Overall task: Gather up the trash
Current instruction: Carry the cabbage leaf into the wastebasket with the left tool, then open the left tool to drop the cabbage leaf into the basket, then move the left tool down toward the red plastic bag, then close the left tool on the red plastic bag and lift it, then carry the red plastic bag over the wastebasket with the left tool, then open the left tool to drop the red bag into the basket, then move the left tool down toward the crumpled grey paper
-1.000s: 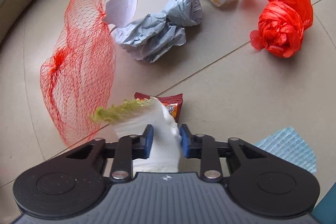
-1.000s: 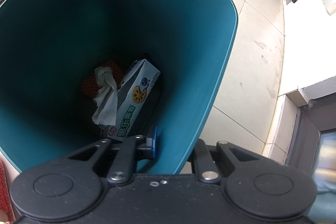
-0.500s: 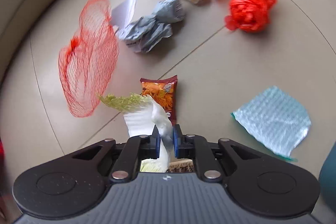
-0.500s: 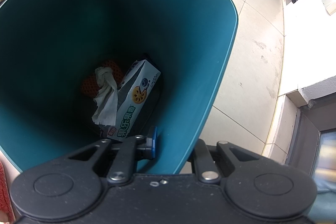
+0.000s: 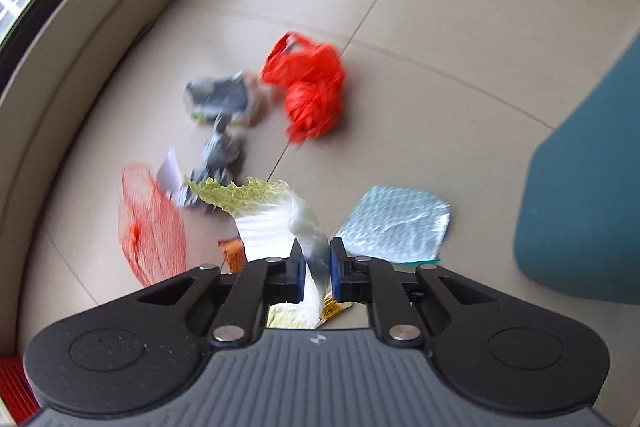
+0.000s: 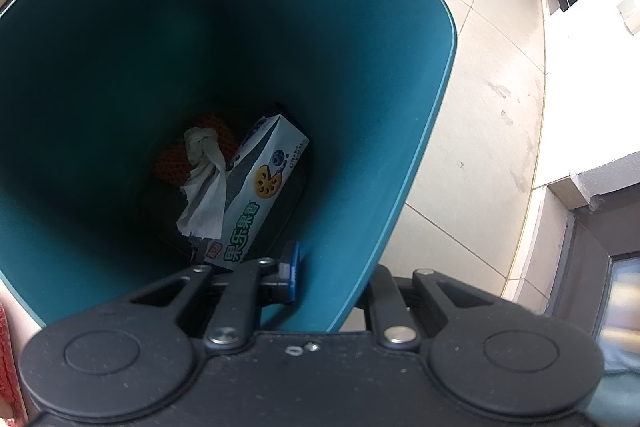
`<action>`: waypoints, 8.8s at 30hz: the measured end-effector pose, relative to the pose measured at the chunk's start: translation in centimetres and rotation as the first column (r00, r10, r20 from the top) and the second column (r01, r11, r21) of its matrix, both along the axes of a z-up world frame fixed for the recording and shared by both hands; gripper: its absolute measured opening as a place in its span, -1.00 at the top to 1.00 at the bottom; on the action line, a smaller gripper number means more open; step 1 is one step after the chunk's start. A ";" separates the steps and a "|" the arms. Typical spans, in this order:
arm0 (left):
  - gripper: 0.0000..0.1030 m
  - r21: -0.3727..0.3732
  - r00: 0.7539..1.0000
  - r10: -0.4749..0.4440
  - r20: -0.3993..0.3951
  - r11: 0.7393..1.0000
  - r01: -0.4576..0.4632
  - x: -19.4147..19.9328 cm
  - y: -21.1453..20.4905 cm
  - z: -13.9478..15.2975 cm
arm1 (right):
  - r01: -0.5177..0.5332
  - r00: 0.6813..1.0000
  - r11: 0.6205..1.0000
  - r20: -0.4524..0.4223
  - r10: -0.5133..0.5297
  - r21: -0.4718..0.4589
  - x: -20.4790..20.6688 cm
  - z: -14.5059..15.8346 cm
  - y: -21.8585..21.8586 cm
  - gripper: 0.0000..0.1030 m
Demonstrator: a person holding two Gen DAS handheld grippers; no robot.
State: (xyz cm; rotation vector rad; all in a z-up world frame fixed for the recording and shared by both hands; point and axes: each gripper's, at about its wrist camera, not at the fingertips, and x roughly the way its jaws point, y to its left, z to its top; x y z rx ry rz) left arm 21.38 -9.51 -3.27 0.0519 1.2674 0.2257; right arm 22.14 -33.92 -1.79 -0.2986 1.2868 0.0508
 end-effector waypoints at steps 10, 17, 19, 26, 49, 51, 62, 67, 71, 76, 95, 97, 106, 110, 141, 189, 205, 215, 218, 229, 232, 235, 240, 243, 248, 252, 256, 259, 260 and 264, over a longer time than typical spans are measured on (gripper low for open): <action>0.78 0.037 0.967 -0.245 0.064 0.969 0.243 1.1 -7.4 8.6 | -0.005 1.000 1.000 0.003 0.005 0.021 -0.1 0.3 -0.3 0.75; 0.78 0.022 0.900 -0.403 0.166 0.914 0.405 0.9 -14.1 13.8 | 0.000 1.000 1.000 0.008 0.000 0.030 -0.1 0.6 -0.5 0.75; 0.78 0.018 0.878 -0.438 0.194 0.896 0.444 0.9 -15.9 14.6 | 0.001 1.000 1.000 0.010 -0.002 0.030 -0.2 0.6 -0.6 0.75; 0.78 -0.002 0.809 -0.538 0.235 0.833 0.554 1.2 -21.9 14.2 | 0.008 1.000 1.000 0.011 -0.009 0.028 -0.1 0.7 -0.5 0.75; 0.78 -0.163 0.836 -0.536 0.116 0.820 0.549 5.5 -25.9 2.5 | 0.039 0.999 0.997 0.023 -0.041 0.069 -0.3 0.7 -0.9 0.75; 0.78 -0.174 0.841 -0.530 0.107 0.823 0.541 5.8 -25.7 1.8 | 0.039 0.999 0.997 0.023 -0.041 0.070 -0.3 0.7 -0.8 0.75; 0.77 -0.177 0.850 -0.519 0.088 0.832 0.526 6.4 -26.2 -0.3 | 0.033 0.999 0.997 0.025 -0.035 0.073 -0.4 0.9 -1.1 0.74; 0.73 -0.176 0.857 -0.510 0.079 0.839 0.516 6.4 -26.1 -0.7 | 0.030 0.999 0.997 0.026 -0.032 0.075 -0.5 0.9 -1.3 0.74; 0.28 -0.196 0.861 -0.498 0.105 0.839 0.508 6.3 -25.6 -0.3 | 0.034 0.999 0.996 0.029 -0.036 0.079 -0.6 1.0 -1.3 0.73; -0.10 -0.203 0.862 -0.484 0.150 0.838 0.507 5.7 -24.8 0.8 | 0.038 0.999 0.996 0.032 -0.041 0.084 -0.8 1.2 -1.5 0.73; -0.10 -0.170 0.867 -0.406 0.289 0.869 0.464 3.6 -15.2 11.1 | 0.014 1.000 0.998 0.013 -0.015 0.059 -0.4 1.1 -0.6 0.72; -0.10 -0.161 0.875 -0.387 0.291 0.882 0.443 3.7 -13.6 11.6 | 0.014 1.000 0.999 0.011 -0.015 0.053 -0.3 1.1 -0.5 0.73; -0.10 -0.139 0.911 -0.305 0.277 0.926 0.352 4.7 -7.0 11.8 | 0.031 1.000 0.999 -0.002 -0.031 0.037 0.1 0.7 0.0 0.77; -0.10 -0.110 0.926 -0.269 0.266 0.946 0.306 5.4 -4.3 10.5 | 0.039 0.999 0.999 -0.016 -0.038 0.037 0.5 0.6 0.0 0.77; -0.16 -0.155 0.997 0.046 0.063 0.987 -0.036 16.9 9.8 -12.6 | 0.116 0.992 0.992 -0.051 -0.118 -0.039 1.7 -0.7 1.3 0.72; -0.23 -0.143 0.967 -0.200 0.160 0.964 0.223 9.1 1.7 4.6 | 0.162 0.985 0.985 -0.052 -0.165 -0.061 2.1 -1.1 1.8 0.70; -0.23 -0.159 0.877 -0.430 0.212 0.871 0.465 3.9 -9.2 15.0 | 0.153 0.987 0.987 -0.048 -0.156 -0.056 2.2 -0.9 1.9 0.70; -0.23 -0.190 0.797 -0.568 0.207 0.775 0.602 3.7 -18.7 12.5 | 0.146 0.989 0.988 -0.033 -0.147 -0.050 1.6 -0.5 1.9 0.70; -0.23 -0.192 0.782 -0.593 0.194 0.759 0.623 3.5 -21.2 10.6 | 0.147 0.989 0.988 -0.027 -0.148 -0.051 1.4 -0.4 1.9 0.70; -0.23 -0.229 0.792 -0.602 0.101 0.761 0.607 3.9 -24.5 2.8 | 0.152 0.988 0.987 -0.023 -0.154 -0.056 1.1 -0.2 2.3 0.70; -0.25 -0.216 0.797 -0.598 0.087 0.769 0.601 3.9 -24.9 1.7 | 0.152 0.988 0.987 -0.023 -0.153 -0.054 1.2 -0.2 2.4 0.70; -0.27 -0.212 0.803 -0.590 0.085 0.777 0.593 4.2 -25.4 1.1 | 0.150 0.988 0.987 -0.023 -0.152 -0.052 1.3 -0.2 2.4 0.70; -0.41 -0.210 0.803 -0.588 0.101 0.776 0.595 4.4 -25.5 0.8 | 0.152 0.988 0.987 -0.021 -0.153 -0.046 1.3 -0.1 2.2 0.70; -0.46 -0.221 0.806 -0.581 0.115 0.776 0.591 4.1 -24.7 1.2 | 0.150 0.988 0.988 -0.021 -0.151 -0.042 1.2 0.0 1.9 0.70; -0.46 -0.227 0.810 -0.571 0.131 0.778 0.586 3.7 -23.7 2.4 | 0.143 0.989 0.989 -0.021 -0.144 -0.040 1.0 0.1 1.8 0.70; -0.46 -0.235 0.806 -0.568 0.167 0.771 0.592 3.2 -22.6 4.7 | 0.140 0.990 0.989 -0.022 -0.141 -0.041 1.0 0.1 1.9 0.70; -0.47 -0.254 0.811 -0.546 0.211 0.770 0.585 2.9 -21.1 7.5 | 0.135 0.990 0.990 -0.025 -0.136 -0.044 1.1 0.1 2.1 0.70; -0.47 -0.241 0.815 -0.526 0.243 0.781 0.576 2.8 -19.5 9.6 | 0.132 0.991 0.990 -0.028 -0.134 -0.046 1.1 0.1 2.2 0.70; -0.47 -0.235 0.818 -0.516 0.253 0.788 0.569 2.7 -18.9 10.1 | 0.132 0.991 0.990 -0.030 -0.133 -0.047 1.1 0.1 2.3 0.70; -0.58 -0.199 0.840 -0.466 0.278 0.828 0.525 2.9 -15.7 12.0 | 0.131 0.991 0.990 -0.033 -0.133 -0.049 1.2 0.0 2.4 0.70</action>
